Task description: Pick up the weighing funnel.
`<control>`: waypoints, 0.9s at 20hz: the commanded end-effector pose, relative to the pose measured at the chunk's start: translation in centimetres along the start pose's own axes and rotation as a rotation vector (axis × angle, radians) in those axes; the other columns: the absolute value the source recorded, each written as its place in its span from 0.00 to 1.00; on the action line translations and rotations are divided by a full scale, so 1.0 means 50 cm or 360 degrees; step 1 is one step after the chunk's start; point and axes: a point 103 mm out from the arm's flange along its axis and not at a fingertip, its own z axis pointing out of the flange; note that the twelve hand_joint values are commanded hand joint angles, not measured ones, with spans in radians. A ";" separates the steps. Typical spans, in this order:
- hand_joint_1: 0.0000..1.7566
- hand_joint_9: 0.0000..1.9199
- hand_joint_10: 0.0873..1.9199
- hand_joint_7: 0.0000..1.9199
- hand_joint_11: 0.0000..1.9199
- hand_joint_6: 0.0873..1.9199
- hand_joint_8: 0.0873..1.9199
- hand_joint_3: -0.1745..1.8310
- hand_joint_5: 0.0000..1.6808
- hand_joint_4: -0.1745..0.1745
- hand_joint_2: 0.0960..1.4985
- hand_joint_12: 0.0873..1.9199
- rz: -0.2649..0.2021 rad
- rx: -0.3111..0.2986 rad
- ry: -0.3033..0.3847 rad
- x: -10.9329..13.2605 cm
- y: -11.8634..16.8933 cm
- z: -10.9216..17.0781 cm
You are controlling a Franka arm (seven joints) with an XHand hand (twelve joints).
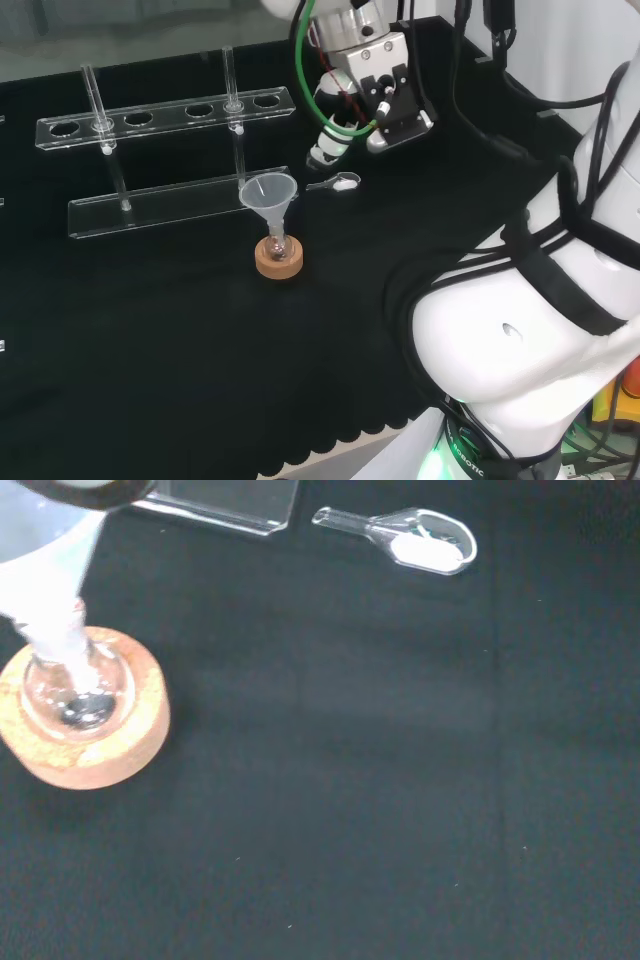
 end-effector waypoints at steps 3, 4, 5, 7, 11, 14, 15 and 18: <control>0.40 0.21 0.34 0.07 0.12 0.00 0.33 0.30 0.20 0.31 0.42 0.71 0.0017 0.0012 0.0047 -0.057 0.049 0.009; 0.40 0.21 0.34 0.07 0.12 0.00 0.33 0.30 0.20 0.31 0.42 0.71 0.0017 0.0012 0.0055 -0.066 0.059 0.011; 0.40 0.22 0.34 0.07 0.12 0.00 0.33 0.30 0.20 0.30 0.42 0.71 0.0018 0.0009 0.0062 -0.075 0.068 0.013; 0.40 0.22 0.34 0.07 0.13 0.00 0.33 0.31 0.20 0.30 0.42 0.71 0.0017 0.0002 0.0075 -0.090 0.087 0.018; 0.41 0.24 0.33 0.09 0.14 0.00 0.33 0.31 0.21 0.30 0.42 0.70 0.0010 -0.0024 0.0093 -0.116 0.127 0.025; 0.42 0.26 0.32 0.12 0.16 0.00 0.33 0.32 0.24 0.31 0.42 0.69 0.0002 -0.0050 0.0110 -0.136 0.156 0.034; 0.43 0.27 0.31 0.13 0.16 0.00 0.33 0.32 0.25 0.31 0.41 0.69 -0.0003 -0.0052 0.0112 -0.142 0.166 0.039; 0.44 0.30 0.30 0.15 0.18 0.00 0.33 0.33 0.27 0.31 0.41 0.69 -0.0020 -0.0079 0.0142 -0.161 0.196 0.056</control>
